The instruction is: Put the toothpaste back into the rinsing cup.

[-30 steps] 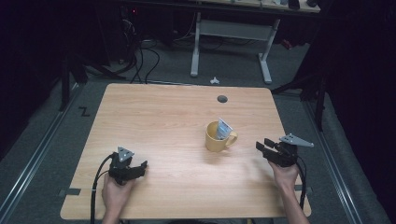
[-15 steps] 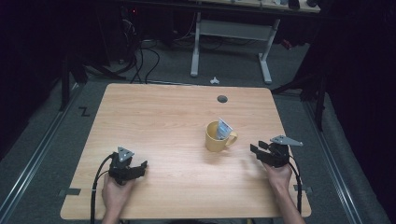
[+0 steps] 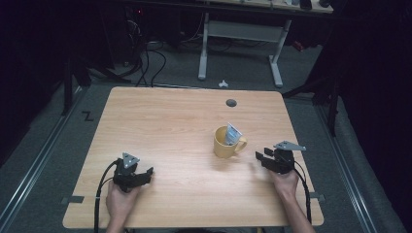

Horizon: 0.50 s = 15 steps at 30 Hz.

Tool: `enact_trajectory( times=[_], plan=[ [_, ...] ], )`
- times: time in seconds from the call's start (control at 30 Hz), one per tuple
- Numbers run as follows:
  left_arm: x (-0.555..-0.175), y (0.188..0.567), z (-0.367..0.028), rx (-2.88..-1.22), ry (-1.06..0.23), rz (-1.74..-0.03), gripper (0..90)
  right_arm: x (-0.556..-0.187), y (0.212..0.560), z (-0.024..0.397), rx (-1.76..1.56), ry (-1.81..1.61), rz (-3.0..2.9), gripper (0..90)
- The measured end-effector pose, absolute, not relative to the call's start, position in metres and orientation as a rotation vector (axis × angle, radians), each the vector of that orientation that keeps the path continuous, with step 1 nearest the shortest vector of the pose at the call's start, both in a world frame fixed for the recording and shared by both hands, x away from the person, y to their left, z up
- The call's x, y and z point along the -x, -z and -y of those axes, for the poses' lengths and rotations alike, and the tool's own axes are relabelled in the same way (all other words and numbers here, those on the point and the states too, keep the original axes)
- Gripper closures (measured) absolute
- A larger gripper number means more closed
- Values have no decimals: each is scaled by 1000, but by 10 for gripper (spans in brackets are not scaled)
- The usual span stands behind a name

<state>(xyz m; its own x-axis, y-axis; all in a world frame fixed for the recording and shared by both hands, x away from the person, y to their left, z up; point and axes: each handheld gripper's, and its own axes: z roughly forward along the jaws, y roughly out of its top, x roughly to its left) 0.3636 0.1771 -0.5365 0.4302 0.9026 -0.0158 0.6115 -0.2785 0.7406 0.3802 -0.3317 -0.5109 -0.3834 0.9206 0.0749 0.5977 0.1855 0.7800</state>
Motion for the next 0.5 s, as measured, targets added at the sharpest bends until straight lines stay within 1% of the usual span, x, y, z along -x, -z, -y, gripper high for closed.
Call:
enact_trajectory(
  times=[0.5],
  plan=[
    [-364,536,-177,-2002,-545,-1273,247,-385,519,325,-1420,-1001,-2075,522]
  ],
)
